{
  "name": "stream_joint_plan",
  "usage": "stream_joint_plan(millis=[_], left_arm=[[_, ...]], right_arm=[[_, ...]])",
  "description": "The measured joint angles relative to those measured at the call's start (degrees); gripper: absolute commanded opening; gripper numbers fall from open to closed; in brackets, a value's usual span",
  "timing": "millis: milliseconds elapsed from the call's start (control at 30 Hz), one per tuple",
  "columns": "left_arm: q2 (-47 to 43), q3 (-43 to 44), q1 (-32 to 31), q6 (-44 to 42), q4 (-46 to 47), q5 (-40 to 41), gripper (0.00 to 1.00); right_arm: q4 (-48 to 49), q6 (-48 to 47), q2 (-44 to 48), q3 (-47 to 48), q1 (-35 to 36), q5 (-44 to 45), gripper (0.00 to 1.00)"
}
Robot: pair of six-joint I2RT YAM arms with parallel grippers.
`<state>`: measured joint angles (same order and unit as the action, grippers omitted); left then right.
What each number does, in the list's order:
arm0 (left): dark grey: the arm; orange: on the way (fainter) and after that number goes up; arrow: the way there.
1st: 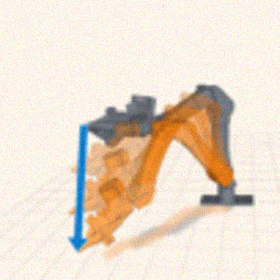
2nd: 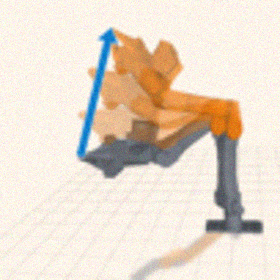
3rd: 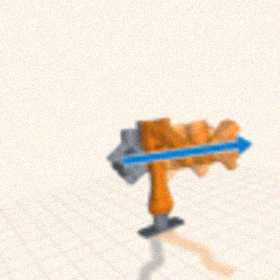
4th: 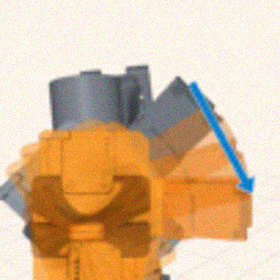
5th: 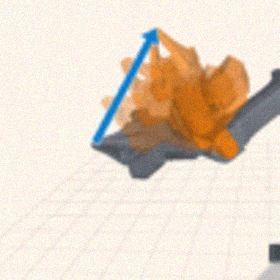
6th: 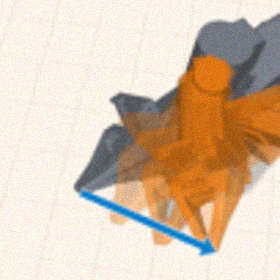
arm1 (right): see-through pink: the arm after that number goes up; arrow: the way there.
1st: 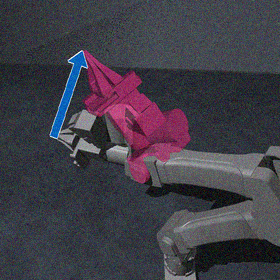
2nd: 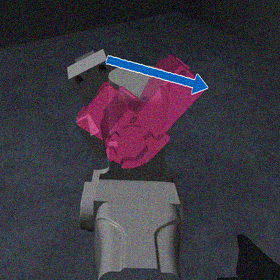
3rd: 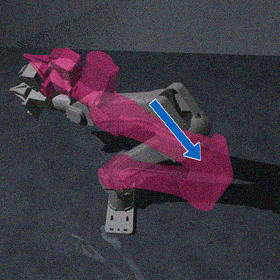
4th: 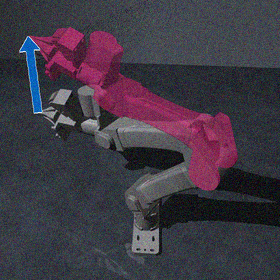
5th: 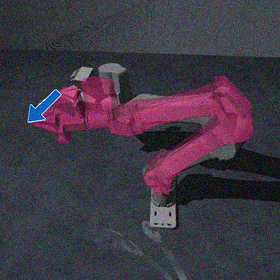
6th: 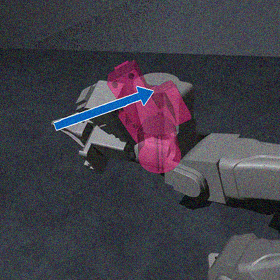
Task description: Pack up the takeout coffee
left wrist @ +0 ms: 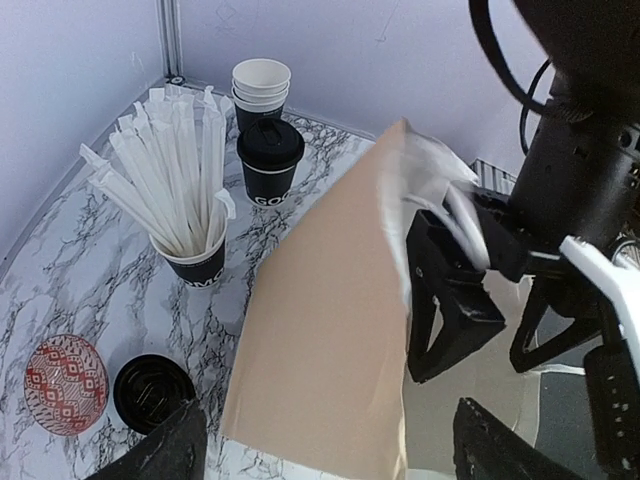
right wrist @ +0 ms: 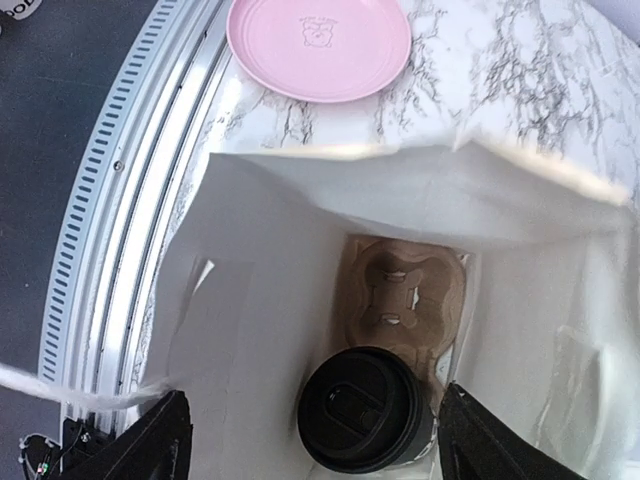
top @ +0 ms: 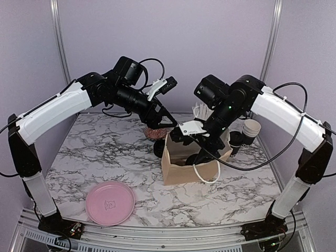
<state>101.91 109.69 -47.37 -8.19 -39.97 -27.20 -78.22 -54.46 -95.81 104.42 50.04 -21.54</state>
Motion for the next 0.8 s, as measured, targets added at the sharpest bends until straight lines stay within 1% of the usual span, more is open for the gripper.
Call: stream_joint_plan(millis=[133, 267, 500, 667, 800], left_arm=[[1.20, 1.05, -0.04, 0.07, -0.22, -1.07, 0.84], [2.14, 1.81, -0.07, 0.09, -0.26, -1.97, 0.84], [2.32, 2.03, -0.07, 0.24, -0.26, -2.38, 0.87], [3.54, 3.58, -0.83, 0.24, -0.17, -2.64, 0.85], [7.04, 6.73, -2.43, 0.39, 0.42, -1.36, 0.83]], right_arm=[[0.13, -1.14, 1.22, 2.47, -1.84, -2.01, 0.79], [0.11, -1.64, 1.57, 2.62, -2.60, -3.17, 0.79], [-0.15, -2.51, 2.25, 3.32, -3.10, -5.16, 0.78], [-0.26, -2.82, 2.32, 9.88, -5.07, -6.03, 0.77], [-0.09, -2.86, 2.60, 14.58, -6.49, -7.50, 0.75]])
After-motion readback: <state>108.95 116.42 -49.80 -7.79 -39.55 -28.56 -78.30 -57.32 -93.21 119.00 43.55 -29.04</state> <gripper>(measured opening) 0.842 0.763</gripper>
